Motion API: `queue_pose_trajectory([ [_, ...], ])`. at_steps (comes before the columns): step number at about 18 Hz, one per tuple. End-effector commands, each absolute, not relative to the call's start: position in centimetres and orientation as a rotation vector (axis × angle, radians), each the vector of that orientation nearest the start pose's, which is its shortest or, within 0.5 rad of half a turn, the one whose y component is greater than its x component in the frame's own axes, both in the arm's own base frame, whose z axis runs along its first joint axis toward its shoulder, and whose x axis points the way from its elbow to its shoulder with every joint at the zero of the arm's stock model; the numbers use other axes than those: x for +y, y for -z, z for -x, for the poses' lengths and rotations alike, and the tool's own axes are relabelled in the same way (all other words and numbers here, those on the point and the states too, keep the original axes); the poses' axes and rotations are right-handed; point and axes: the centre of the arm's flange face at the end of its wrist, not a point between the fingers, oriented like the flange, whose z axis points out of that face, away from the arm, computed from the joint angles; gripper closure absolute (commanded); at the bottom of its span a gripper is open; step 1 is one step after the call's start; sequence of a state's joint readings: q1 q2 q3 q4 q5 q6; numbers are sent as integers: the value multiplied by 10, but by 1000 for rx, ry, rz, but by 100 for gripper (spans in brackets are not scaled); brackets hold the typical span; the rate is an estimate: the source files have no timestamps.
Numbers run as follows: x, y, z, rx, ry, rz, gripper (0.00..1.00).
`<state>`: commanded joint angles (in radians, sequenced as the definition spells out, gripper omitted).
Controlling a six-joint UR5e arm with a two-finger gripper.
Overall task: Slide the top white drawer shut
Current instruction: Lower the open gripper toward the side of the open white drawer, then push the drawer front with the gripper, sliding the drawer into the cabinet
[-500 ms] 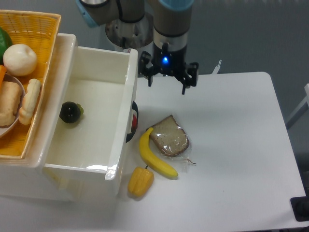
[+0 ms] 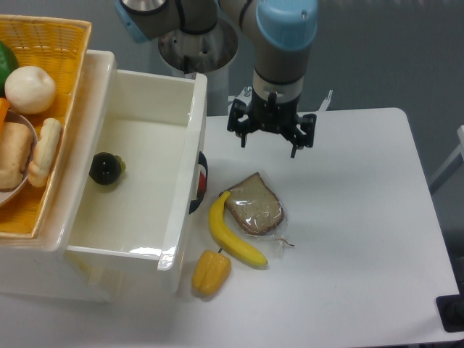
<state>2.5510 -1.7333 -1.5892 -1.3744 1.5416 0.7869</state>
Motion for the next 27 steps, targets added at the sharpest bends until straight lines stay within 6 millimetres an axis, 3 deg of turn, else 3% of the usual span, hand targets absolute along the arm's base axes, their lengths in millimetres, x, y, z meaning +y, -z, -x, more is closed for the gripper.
queue_pose_trajectory([
  [3,428,-389,394,-349,58,3118,0],
  [6,429,-367,388,-458,110,3133,0],
  [15,443,-334,392,-602,184,3147,0],
  [27,463,-309,380,-553,278,3156,0],
])
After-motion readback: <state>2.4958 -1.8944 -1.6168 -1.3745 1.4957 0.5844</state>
